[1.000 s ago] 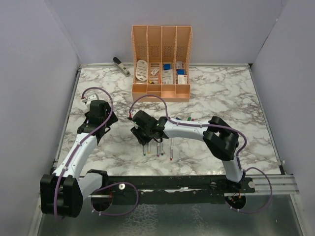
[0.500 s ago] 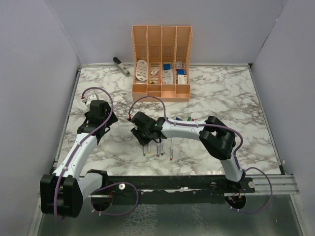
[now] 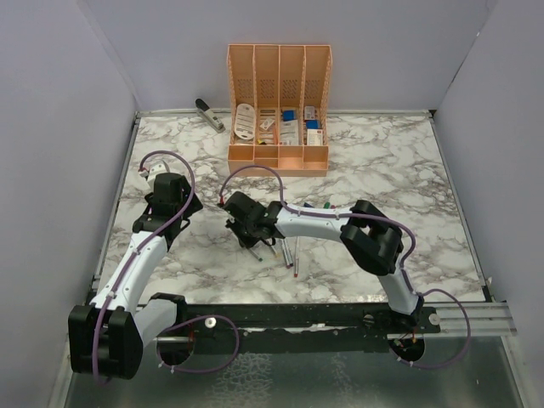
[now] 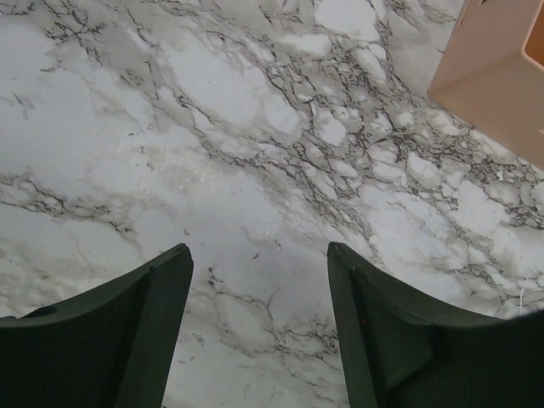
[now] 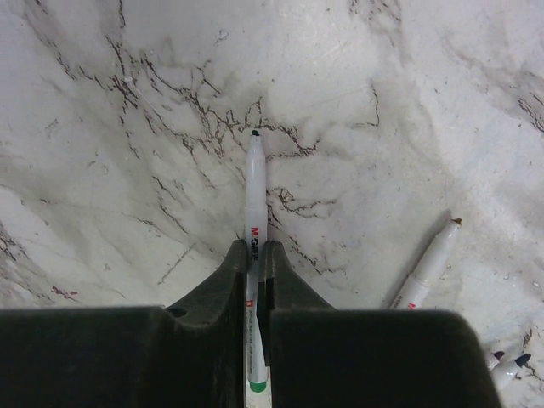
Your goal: Insert the pens into the pen caps
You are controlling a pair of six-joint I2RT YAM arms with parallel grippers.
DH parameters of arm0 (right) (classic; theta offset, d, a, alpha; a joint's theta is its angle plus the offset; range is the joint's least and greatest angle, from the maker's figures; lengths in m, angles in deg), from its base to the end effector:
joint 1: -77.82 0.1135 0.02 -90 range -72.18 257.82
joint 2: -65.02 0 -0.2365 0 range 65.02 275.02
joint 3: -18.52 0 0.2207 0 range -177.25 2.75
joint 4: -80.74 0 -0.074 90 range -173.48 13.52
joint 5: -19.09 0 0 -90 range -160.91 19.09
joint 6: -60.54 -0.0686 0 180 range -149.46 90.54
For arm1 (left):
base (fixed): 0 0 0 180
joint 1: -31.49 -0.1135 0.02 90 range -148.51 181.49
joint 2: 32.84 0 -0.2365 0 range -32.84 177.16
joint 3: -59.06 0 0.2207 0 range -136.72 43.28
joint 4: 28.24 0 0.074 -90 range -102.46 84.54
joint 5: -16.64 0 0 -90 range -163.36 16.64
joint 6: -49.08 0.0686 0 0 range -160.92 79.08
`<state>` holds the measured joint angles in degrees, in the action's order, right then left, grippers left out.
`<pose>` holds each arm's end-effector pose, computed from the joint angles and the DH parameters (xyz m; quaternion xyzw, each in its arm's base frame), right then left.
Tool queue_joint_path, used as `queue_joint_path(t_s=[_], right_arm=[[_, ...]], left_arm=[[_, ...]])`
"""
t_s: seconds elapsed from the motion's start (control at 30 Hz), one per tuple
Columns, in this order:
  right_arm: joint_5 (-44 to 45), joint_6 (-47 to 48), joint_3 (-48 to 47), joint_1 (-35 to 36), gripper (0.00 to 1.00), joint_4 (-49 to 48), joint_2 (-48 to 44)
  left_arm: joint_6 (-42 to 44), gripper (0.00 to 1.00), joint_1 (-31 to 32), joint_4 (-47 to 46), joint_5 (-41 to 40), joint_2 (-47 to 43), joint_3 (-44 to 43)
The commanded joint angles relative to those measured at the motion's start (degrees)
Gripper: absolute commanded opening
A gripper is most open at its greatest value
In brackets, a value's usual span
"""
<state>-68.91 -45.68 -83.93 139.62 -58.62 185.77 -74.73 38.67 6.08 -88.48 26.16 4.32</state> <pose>0.2025 0.3726 0.1253 -0.3688 0.8899 0.1554 0.2186 0.2284 -0.0107 0.2124 -0.2612 0.8560 -0.0395 0.4443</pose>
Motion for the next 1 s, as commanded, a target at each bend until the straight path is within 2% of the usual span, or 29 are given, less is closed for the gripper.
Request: queue_joint_path(t_s=[0.0, 0.17, 0.3, 0.6, 0.77, 0.97], right_arm=[[-1.54, 0.2, -2.7, -0.05, 0.01, -1.79, 0.44], [-0.44, -1.15, -3.33, -1.88, 0.01, -7.3, -6.13], [2.89, -3.54, -0.81, -4.19, 0.01, -13.27, -13.09], [13.08, -8.12, 13.33, -10.09, 0.01, -24.93, -29.09], [12.34, -10.65, 24.79, -12.53, 0.01, -35.76, -38.47], [10.3, -12.14, 34.22, -12.93, 0.01, -46.37, -44.95]], left_arm=[[0.93, 0.67, -0.33, 0.03, -1.73, -0.73, -0.6], [1.83, 0.67, -0.33, -1.78, 0.55, -0.47, -0.46], [4.2, 0.66, -0.32, -6.15, 6.58, -0.06, 0.55], [11.3, 0.64, 0.18, -23.95, 27.22, 0.32, 3.27], [7.15, 0.67, 1.03, -40.27, 44.14, 2.26, 6.25], [4.43, 0.8, 6.39, -52.7, 56.07, 6.82, 4.26]])
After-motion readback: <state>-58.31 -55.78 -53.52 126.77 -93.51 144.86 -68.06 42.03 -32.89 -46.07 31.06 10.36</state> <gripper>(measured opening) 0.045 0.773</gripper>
